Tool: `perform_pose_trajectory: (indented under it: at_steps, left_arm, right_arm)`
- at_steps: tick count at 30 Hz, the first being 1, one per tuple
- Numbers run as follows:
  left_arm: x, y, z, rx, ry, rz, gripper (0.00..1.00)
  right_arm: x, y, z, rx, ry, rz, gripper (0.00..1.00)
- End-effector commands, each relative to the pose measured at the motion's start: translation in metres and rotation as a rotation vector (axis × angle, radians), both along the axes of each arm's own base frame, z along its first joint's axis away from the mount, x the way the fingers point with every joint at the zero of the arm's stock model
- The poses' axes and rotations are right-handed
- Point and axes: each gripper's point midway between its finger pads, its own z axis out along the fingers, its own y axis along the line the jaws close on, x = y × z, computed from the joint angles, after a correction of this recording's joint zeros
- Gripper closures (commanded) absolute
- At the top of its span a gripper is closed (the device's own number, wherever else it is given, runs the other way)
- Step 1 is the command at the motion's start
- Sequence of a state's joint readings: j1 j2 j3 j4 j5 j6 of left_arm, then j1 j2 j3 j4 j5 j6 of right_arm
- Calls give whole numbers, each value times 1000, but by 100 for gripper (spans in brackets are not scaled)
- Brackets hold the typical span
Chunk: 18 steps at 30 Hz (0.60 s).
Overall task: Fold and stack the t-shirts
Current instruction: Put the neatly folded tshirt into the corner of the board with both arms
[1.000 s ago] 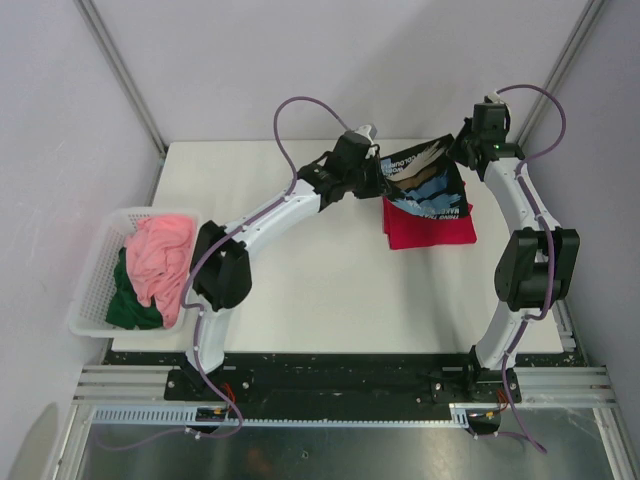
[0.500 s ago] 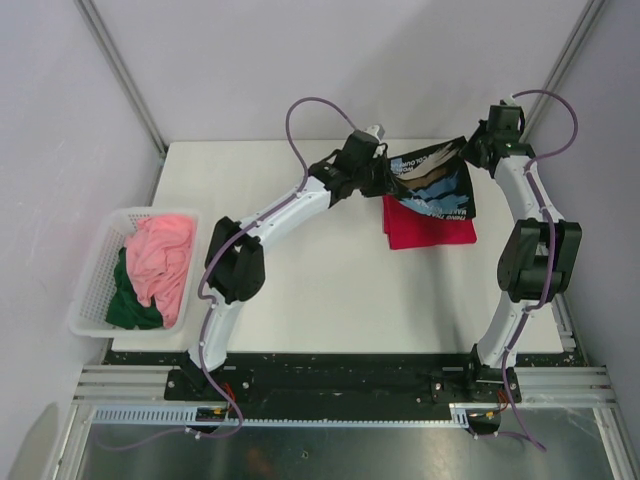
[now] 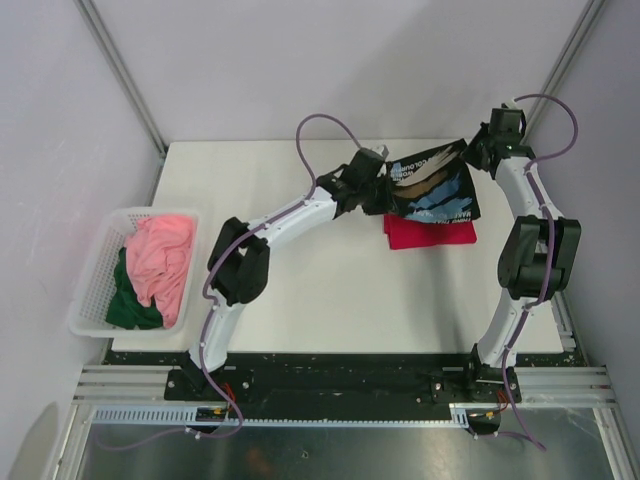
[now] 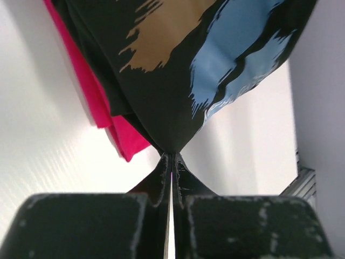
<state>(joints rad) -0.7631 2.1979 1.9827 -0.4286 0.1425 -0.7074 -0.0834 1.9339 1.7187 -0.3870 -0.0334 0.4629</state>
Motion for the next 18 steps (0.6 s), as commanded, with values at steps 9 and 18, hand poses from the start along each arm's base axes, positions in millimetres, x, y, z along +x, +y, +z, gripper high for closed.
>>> perform_pose_trajectory:
  at_steps: [9, 18]
  left_arm:
    - [-27, 10, -60, 69, 135, -6, 100]
    - [-33, 10, -69, 79, 156, -24, 100]
  right_arm:
    - [7, -25, -32, -3, 33, -51, 100]
    - [10, -36, -36, -23, 50, -70, 90]
